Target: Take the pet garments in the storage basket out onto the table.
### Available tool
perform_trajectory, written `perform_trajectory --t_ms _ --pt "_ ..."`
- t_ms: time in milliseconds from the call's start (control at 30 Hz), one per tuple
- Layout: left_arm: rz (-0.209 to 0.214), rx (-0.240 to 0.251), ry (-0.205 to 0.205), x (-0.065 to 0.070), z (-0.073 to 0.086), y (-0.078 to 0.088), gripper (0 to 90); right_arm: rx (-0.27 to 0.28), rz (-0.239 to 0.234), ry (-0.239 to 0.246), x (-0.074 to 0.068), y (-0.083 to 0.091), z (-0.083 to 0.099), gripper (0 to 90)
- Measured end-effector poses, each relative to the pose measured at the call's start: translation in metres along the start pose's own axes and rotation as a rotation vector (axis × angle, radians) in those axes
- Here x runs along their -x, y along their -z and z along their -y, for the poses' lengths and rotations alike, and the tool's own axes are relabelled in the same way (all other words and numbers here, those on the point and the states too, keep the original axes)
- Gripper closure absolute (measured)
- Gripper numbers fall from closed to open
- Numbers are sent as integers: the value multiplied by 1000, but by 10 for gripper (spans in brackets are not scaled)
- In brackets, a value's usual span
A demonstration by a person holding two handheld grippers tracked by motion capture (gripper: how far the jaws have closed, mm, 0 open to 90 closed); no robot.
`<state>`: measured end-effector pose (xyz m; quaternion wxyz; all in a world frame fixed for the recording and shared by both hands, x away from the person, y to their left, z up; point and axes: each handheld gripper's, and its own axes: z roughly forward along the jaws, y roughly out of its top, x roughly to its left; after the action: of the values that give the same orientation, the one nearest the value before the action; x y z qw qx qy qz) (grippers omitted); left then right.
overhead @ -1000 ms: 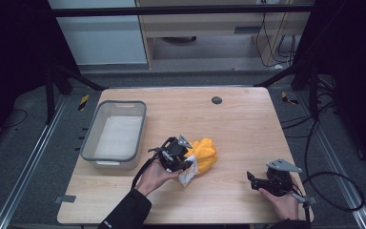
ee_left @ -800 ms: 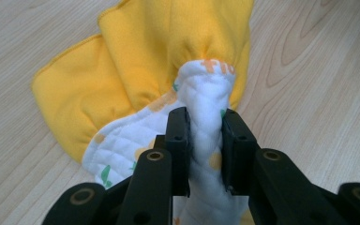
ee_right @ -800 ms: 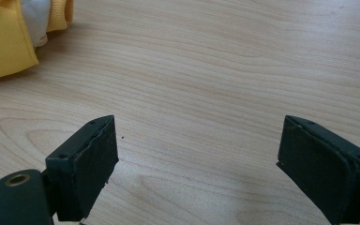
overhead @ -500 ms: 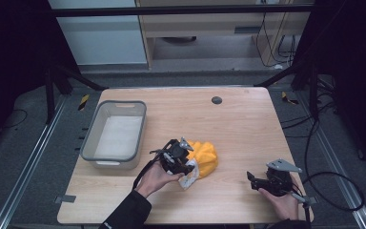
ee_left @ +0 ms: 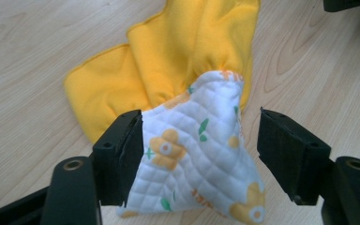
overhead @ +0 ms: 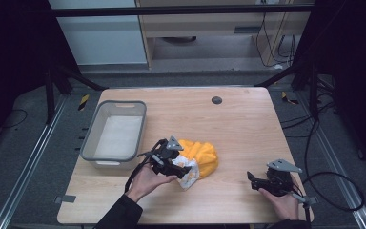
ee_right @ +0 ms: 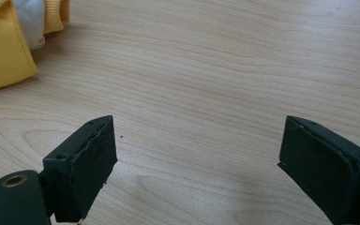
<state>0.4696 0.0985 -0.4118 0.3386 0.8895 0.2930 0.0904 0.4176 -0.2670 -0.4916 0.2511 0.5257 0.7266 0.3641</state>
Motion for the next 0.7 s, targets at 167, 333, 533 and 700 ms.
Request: perform_trajectory --t_ms 167,333,533,700 --pt "-12 41 28 -5 9 10 282 -1 -1 -6 0 0 0 111" --pt "-43 83 48 -10 24 22 262 3 3 1 1 0 0 109" --pt "-74 129 78 -15 43 32 248 2 5 3 0 0 0 107" --pt "-95 145 101 -18 57 36 248 3 9 5 1 0 1 105"
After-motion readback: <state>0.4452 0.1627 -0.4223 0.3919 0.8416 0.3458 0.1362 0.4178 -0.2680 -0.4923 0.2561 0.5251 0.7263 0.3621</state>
